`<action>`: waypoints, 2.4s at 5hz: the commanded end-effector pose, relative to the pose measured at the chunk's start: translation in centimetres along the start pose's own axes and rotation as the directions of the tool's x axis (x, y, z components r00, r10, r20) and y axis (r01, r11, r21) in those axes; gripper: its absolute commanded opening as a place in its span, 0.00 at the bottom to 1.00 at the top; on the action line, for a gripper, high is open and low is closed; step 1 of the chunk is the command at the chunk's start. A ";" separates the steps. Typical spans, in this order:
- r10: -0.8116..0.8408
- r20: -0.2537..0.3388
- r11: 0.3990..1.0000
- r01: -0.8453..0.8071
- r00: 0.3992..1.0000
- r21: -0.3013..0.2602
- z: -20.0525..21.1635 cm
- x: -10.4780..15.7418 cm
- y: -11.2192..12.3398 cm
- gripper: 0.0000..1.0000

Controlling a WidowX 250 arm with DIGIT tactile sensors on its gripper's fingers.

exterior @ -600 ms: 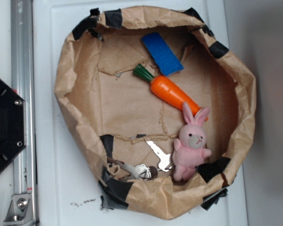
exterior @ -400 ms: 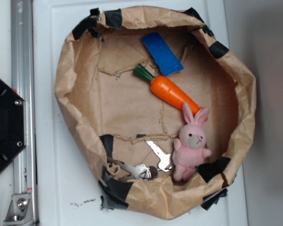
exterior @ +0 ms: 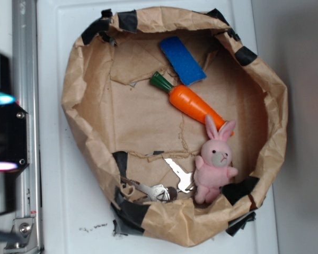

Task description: Grab the blue sponge.

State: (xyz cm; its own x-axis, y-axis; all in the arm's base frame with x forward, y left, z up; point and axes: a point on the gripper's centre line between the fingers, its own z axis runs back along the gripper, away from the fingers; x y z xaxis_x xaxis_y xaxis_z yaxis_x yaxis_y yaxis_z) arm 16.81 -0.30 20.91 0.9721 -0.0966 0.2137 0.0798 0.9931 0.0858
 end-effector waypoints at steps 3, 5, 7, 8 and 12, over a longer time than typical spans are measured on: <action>-0.424 -0.010 0.900 0.422 0.906 0.104 -12.6 8.2 3.8 1.00; -0.495 -0.006 0.865 0.493 0.869 0.094 -13.6 6.7 6.4 1.00; -0.500 -0.081 0.856 0.506 0.862 0.105 -16.1 7.1 6.9 1.00; -0.506 -0.107 0.847 0.516 0.856 0.125 -16.9 6.9 7.4 1.00; -0.545 -0.206 0.833 0.553 0.813 -0.023 -21.5 5.1 6.4 0.29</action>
State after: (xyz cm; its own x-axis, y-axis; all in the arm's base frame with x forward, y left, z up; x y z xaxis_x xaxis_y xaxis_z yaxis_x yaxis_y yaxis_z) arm 27.43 7.64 2.10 0.7922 -0.6066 -0.0670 0.6076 0.7735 0.1803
